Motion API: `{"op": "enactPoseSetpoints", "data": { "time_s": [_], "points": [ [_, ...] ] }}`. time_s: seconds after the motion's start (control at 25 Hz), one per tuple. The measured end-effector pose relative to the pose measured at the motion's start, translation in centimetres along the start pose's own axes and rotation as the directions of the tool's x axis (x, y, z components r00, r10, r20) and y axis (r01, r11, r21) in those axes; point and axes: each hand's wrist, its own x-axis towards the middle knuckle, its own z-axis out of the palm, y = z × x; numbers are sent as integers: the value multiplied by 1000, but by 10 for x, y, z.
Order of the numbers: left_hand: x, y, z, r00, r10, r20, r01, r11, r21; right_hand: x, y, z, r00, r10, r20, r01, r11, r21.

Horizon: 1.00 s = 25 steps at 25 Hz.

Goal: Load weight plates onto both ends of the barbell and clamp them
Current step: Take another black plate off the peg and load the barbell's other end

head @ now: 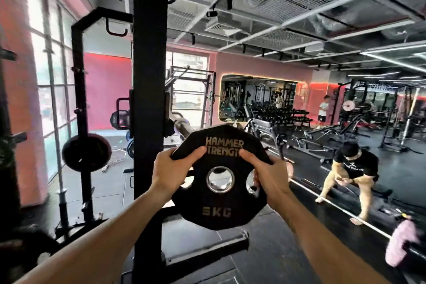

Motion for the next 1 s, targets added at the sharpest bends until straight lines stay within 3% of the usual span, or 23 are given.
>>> {"op": "enactPoseSetpoints", "data": {
  "time_s": [0.52, 1.0],
  "points": [
    [-5, 3, 14, 972, 89, -219, -77, 995, 64, 49, 13, 9, 971, -69, 227, 49, 995, 91],
    [23, 1, 23, 967, 103, -235, -55, 978, 202, 82, 31, 19, 967, -124, 222, 99, 988, 121]
  ]
}}
